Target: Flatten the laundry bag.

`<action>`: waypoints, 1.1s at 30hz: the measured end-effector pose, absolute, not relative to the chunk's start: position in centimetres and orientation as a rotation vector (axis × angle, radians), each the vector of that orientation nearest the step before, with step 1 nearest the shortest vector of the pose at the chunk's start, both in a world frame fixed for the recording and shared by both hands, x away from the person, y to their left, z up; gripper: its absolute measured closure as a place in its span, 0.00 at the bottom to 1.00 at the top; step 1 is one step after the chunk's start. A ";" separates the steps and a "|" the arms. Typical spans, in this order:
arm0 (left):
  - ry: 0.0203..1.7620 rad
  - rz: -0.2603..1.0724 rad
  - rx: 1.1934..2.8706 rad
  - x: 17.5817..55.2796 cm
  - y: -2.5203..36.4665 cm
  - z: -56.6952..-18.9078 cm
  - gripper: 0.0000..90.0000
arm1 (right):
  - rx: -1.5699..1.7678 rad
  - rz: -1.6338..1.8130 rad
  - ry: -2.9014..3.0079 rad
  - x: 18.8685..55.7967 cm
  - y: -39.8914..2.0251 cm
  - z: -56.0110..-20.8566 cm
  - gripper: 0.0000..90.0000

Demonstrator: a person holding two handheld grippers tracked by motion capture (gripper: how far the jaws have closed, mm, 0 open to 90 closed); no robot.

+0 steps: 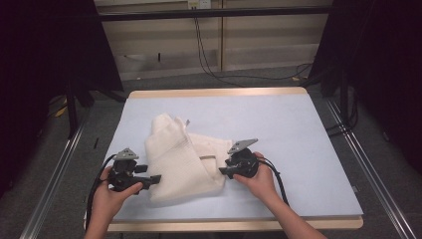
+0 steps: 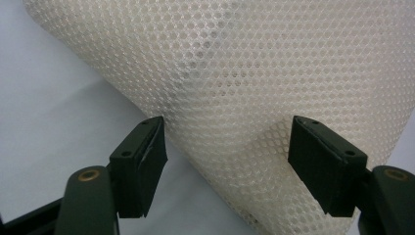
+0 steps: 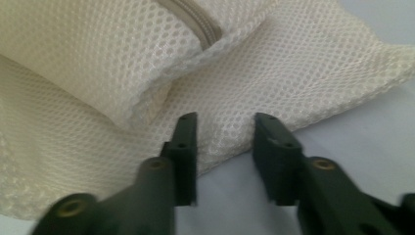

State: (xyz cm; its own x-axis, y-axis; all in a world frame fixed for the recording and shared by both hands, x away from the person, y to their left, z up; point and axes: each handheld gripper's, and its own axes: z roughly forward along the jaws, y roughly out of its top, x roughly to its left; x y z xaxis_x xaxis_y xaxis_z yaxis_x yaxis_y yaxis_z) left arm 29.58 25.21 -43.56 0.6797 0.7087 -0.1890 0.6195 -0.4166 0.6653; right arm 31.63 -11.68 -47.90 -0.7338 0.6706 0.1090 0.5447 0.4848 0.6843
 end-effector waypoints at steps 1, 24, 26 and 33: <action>1.019 0.159 2.153 29.6 25.1 -43.6 0.33 | 1.053 1.090 2.563 31.7 -11.7 -47.9 0.81; 0.922 0.109 2.182 31.8 19.8 -44.5 0.77 | 1.194 1.129 2.434 33.5 -14.1 -48.1 0.98; 0.916 0.092 2.189 32.0 19.4 -44.5 0.90 | 1.213 1.115 2.410 33.8 -14.7 -48.1 0.98; 0.880 0.097 2.168 32.7 18.3 -44.4 0.94 | 1.267 1.095 2.348 34.7 -16.4 -48.0 0.98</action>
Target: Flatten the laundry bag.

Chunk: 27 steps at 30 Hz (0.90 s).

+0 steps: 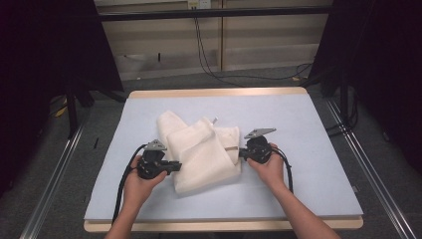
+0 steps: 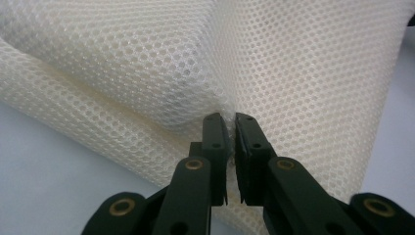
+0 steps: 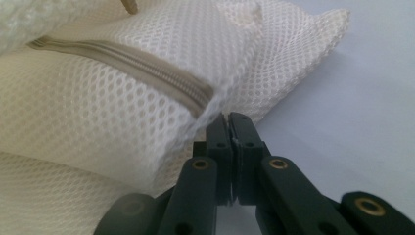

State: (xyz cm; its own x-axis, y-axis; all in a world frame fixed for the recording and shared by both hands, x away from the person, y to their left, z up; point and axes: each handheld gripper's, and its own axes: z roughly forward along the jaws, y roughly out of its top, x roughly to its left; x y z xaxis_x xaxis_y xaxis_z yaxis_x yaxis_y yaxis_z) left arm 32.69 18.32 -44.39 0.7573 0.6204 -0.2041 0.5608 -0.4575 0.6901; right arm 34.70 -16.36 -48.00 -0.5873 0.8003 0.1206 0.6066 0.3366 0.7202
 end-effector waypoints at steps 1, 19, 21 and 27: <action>0.866 0.103 2.162 32.9 17.9 -44.2 0.95 | 1.280 1.089 2.326 35.1 -17.0 -47.9 0.98; 0.759 0.108 2.150 31.2 15.9 -44.1 0.94 | 1.340 1.152 2.179 34.6 -20.4 -46.3 0.79; 0.756 0.106 2.149 31.0 15.9 -44.0 0.94 | 1.343 1.173 2.204 34.4 -20.2 -46.2 0.76; 0.751 0.062 2.145 30.6 16.0 -44.2 0.93 | 1.303 1.193 2.264 33.9 -19.5 -46.5 0.78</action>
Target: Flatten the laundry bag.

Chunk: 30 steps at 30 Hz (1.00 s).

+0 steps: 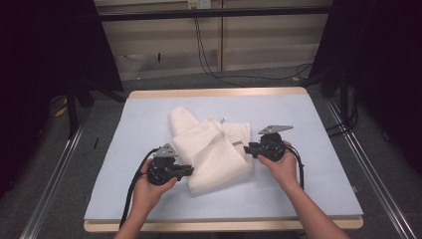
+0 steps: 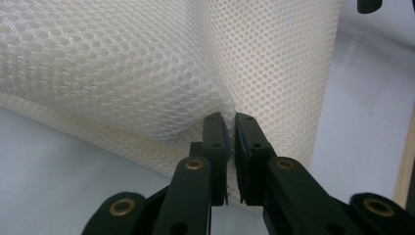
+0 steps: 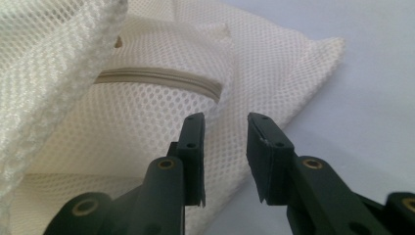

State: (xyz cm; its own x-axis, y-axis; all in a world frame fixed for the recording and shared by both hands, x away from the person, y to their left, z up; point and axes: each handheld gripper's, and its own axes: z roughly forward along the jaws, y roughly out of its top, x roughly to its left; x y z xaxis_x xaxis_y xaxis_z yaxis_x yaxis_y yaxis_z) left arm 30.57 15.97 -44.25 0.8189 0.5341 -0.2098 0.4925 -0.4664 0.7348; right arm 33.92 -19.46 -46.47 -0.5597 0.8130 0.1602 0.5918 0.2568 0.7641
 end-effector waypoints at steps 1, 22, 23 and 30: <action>0.762 0.054 2.138 30.5 16.1 -44.4 0.93 | 1.302 1.217 2.267 33.8 -19.5 -46.5 0.80; 0.974 -0.033 2.103 31.1 16.2 -46.2 0.29 | 1.239 1.184 2.419 32.1 -18.9 -47.8 0.79; 0.974 -0.033 2.103 31.1 16.2 -46.2 0.31 | 1.239 1.184 2.419 32.1 -18.9 -47.8 0.79; 0.973 -0.003 2.146 31.1 15.1 -46.8 0.44 | 1.254 1.161 2.419 31.7 -18.6 -48.1 0.79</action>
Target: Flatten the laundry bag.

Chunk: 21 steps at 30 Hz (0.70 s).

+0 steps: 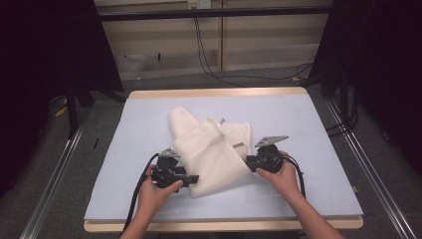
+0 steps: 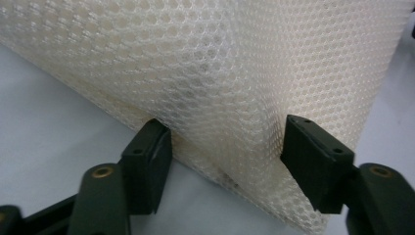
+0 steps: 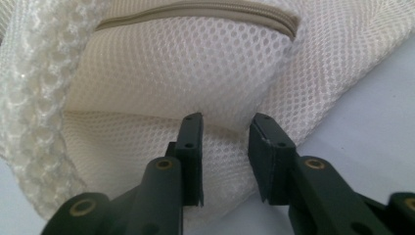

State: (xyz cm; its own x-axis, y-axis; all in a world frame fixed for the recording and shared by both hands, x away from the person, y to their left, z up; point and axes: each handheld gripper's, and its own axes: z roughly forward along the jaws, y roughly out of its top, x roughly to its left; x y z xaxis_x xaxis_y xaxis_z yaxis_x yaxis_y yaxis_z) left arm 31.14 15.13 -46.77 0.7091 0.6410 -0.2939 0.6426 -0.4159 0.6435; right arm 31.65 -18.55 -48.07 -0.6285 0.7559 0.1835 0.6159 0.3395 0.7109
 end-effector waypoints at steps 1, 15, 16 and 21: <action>0.973 -0.003 2.146 31.1 15.1 -46.8 0.47 | 1.254 1.161 2.419 31.7 -18.6 -48.1 0.79; 0.990 0.163 2.084 34.9 13.7 -46.9 0.86 | 1.270 1.120 2.327 35.0 -17.7 -48.2 0.92; 0.993 0.162 2.079 35.3 13.7 -46.8 0.87 | 1.288 1.129 2.312 35.4 -17.7 -48.1 0.91; 0.915 0.169 2.087 34.8 13.9 -46.2 0.89 | 1.284 1.156 2.305 35.3 -18.4 -48.0 0.84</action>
State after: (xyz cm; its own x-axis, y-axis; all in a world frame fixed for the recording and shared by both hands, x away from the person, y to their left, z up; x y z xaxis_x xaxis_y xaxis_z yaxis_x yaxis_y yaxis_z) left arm 34.82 13.89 -46.19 0.7256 0.6611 -0.1910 0.5493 -0.3893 0.7394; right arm 35.35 -18.44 -48.05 -0.5756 0.8047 0.1455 0.5980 0.2928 0.7461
